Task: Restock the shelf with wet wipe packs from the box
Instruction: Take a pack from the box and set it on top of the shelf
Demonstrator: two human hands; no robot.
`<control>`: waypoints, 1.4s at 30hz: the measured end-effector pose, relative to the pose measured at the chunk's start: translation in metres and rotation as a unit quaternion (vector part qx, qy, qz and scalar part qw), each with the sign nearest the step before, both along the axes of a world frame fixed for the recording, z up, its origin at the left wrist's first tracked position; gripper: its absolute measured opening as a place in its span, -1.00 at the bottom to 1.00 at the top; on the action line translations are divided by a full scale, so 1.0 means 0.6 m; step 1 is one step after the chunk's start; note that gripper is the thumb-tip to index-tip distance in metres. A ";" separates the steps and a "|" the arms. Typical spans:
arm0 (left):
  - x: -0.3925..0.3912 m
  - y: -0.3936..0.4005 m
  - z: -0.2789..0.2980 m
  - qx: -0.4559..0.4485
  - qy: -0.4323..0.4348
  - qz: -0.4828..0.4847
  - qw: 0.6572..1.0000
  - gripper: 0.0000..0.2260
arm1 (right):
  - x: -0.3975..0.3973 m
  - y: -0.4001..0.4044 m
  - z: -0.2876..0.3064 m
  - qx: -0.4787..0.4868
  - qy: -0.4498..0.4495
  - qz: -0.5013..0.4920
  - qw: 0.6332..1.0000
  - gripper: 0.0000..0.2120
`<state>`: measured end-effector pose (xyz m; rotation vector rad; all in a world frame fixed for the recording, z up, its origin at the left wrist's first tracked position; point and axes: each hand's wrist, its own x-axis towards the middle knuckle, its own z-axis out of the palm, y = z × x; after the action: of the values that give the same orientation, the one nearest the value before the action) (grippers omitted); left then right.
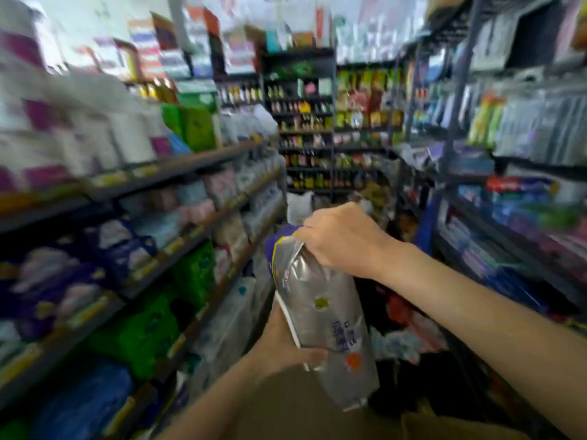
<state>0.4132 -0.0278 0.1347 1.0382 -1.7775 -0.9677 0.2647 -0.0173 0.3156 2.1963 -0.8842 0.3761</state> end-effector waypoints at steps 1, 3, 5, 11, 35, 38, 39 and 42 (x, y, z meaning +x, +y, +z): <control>0.037 0.010 0.040 -0.018 0.033 0.021 0.999 0.13 | 0.039 0.005 0.038 -0.046 -0.031 0.043 0.998 -0.91; 0.097 0.038 0.121 -0.071 0.092 0.070 0.991 -0.06 | 0.104 0.009 0.106 -0.124 -0.084 0.119 0.982 -0.83; 0.155 0.061 0.204 -0.150 0.103 0.146 0.972 -0.24 | 0.156 0.014 0.172 -0.198 -0.139 0.169 0.955 -0.76; 0.346 0.118 0.423 -0.347 -0.119 0.413 0.834 -0.12 | 0.229 -0.021 0.270 -0.191 -0.337 0.201 0.900 -0.74; 0.641 0.164 0.683 -0.564 -0.396 0.624 0.368 -0.36 | 0.672 0.006 0.327 0.523 -0.607 0.524 0.290 -0.02; 0.660 0.168 0.707 -0.601 -0.465 0.599 0.254 -0.57 | 0.729 0.089 0.373 0.667 -0.480 0.548 0.155 -0.21; 0.670 0.175 0.713 -0.607 -0.505 0.574 0.219 -0.62 | 0.746 0.105 0.389 0.687 -0.485 0.534 0.090 -0.35; 0.702 0.203 0.729 -0.583 -0.630 0.476 0.192 -0.63 | 0.795 0.110 0.423 0.728 -0.502 0.458 -0.088 -0.50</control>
<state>0.8343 0.0937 0.5720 1.2567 -1.2981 2.4240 0.7419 0.0488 0.5695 -0.5670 -0.2740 -0.6888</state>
